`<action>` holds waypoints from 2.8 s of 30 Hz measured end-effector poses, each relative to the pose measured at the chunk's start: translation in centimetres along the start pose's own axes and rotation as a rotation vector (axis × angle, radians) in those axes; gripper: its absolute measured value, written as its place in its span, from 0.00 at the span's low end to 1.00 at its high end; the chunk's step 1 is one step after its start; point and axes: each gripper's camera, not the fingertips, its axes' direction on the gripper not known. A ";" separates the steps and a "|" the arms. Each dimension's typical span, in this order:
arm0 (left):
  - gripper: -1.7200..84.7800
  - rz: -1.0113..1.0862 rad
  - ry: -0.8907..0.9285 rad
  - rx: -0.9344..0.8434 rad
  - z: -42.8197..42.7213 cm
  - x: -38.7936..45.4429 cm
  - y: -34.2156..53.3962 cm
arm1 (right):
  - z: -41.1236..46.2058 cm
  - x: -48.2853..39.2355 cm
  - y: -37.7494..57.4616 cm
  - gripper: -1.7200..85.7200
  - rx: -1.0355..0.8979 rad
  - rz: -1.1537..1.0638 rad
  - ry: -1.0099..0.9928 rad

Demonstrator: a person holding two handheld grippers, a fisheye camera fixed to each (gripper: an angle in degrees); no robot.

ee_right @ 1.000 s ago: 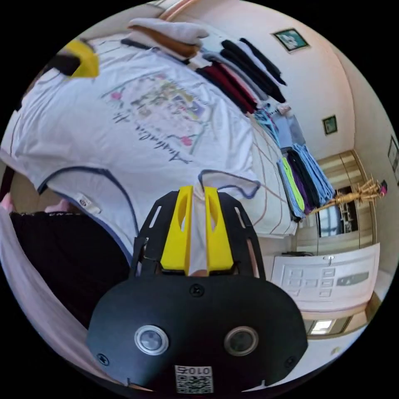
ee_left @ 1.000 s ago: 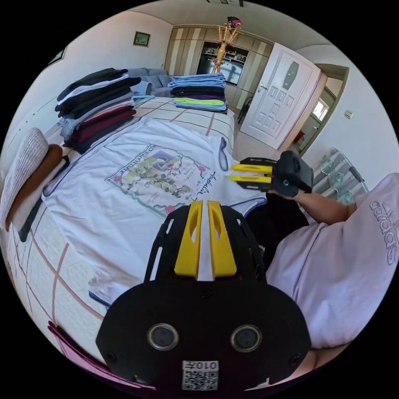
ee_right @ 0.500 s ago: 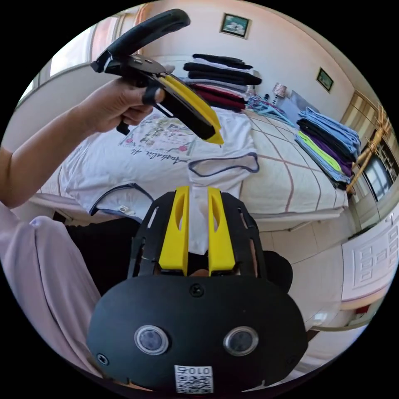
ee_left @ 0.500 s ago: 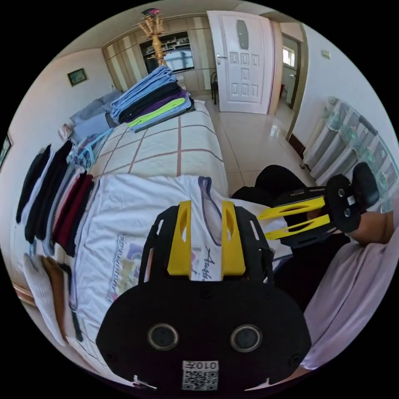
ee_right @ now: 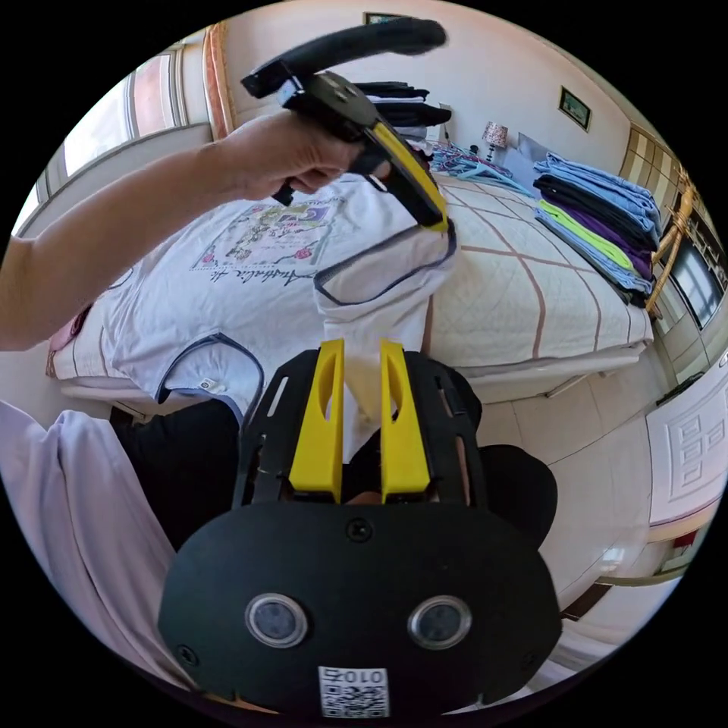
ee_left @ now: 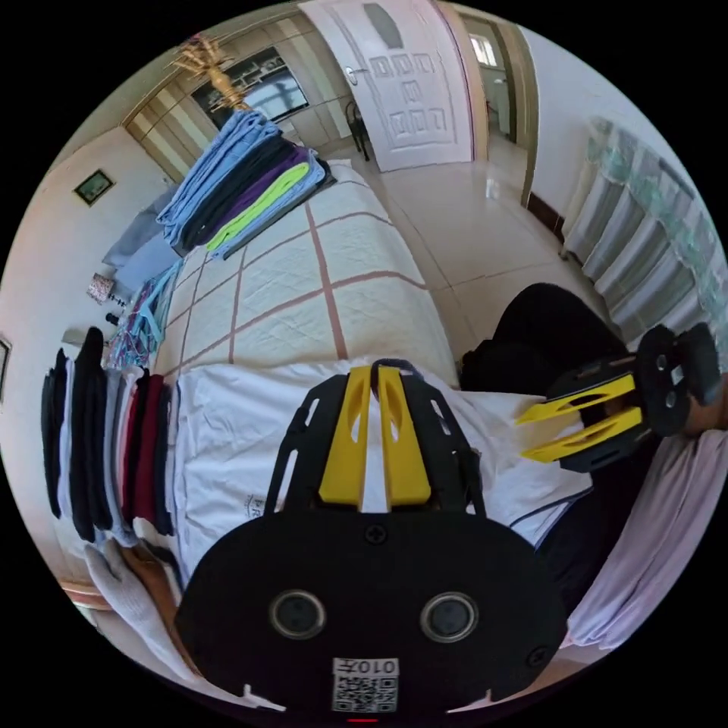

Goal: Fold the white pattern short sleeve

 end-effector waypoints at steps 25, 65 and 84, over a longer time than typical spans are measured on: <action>0.06 0.025 0.060 -0.065 -0.9 6.9 9.5 | -0.1 -0.8 3.1 0.11 -0.024 0.016 -0.002; 0.10 -1.340 -0.345 0.144 -29.9 3.5 57.9 | -4.1 -5.9 3.6 0.09 0.130 -0.122 0.011; 0.04 -0.473 -0.208 0.000 -25.3 5.4 30.9 | -4.2 -2.9 4.6 0.09 0.095 -0.134 0.010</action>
